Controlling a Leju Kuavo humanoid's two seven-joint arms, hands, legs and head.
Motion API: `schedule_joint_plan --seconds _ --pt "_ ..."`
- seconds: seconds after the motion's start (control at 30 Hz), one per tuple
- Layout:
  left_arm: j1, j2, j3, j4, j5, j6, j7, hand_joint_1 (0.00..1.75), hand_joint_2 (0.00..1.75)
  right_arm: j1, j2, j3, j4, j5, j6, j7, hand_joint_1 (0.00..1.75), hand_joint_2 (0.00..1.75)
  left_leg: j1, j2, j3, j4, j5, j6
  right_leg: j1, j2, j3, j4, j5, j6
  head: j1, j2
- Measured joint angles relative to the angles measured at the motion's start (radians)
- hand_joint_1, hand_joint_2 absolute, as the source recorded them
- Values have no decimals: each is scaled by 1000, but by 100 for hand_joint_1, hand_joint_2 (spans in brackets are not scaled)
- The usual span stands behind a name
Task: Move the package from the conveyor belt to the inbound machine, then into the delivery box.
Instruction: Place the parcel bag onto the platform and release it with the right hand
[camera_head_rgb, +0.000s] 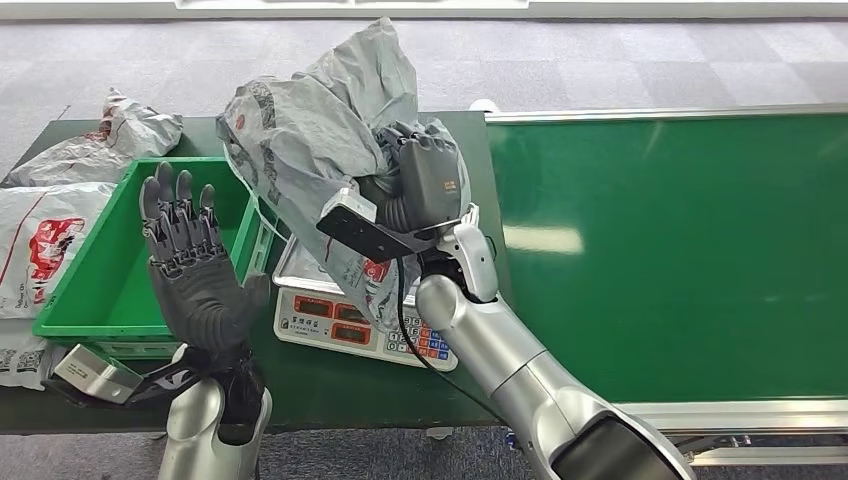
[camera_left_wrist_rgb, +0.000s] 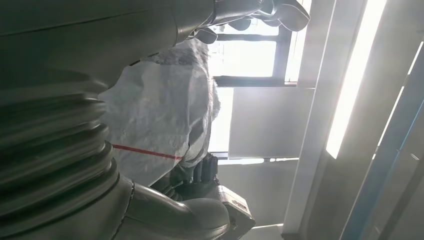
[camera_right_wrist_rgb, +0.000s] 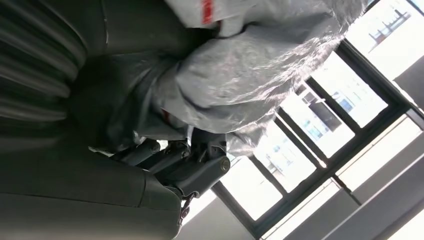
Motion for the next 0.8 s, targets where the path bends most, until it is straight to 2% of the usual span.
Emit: schedule_joint_plan --seconds 0.33,0.47,0.63,0.8 --pt "4 5 0 -1 -14 9 0 0 175 -2 0 4 85 55 5 13 0 0 0 0 0 0 0 0 0 -1 0 0 0 0 0 0" --pt "12 6 0 -8 -27 12 0 0 175 -3 0 4 100 70 42 45 0 175 0 0 0 0 0 0 0 -1 0 0 0 0 0 0" --pt "30 9 0 -31 -33 12 0 0 175 -9 0 3 124 109 127 136 0 175 0 0 0 0 0 0 0 -1 0 0 0 0 0 0" --pt "38 12 0 -45 -35 12 0 0 175 -13 0 2 135 116 150 159 0 175 0 0 0 0 0 0 0 -1 0 0 0 0 0 0"
